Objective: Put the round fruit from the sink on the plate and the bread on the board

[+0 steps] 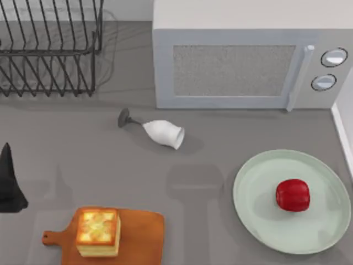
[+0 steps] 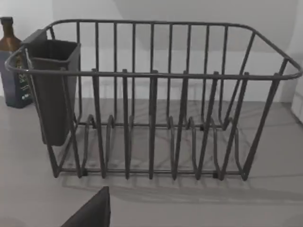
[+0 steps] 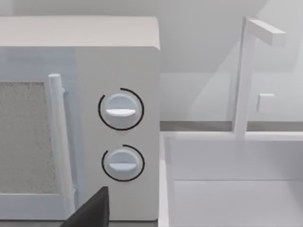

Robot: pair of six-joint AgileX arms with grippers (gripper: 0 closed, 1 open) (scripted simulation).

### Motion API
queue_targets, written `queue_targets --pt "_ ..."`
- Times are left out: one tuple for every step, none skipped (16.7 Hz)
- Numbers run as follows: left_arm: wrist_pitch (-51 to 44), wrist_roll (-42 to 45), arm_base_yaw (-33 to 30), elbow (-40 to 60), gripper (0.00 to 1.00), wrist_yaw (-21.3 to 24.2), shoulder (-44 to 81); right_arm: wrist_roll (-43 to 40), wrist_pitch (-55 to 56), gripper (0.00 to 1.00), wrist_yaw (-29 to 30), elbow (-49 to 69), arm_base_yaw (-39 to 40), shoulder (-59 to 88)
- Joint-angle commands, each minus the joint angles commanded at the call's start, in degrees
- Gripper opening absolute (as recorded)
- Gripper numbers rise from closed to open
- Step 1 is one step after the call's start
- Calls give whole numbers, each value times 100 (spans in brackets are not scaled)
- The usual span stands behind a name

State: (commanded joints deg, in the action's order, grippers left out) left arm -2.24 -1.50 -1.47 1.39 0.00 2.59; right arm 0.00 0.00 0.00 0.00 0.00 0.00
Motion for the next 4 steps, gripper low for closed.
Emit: queue_targets --pt "123 83 82 -79 100 0 -147 0 0 100 0 0 0 0" --pt "200 134 131 -125 100 0 -232 0 0 100 0 0 0 0" --pt "224 150 147 -139 100 0 -259 0 0 100 0 0 0 0" --pt "224 150 147 -139 100 0 -259 0 0 100 0 0 0 0"
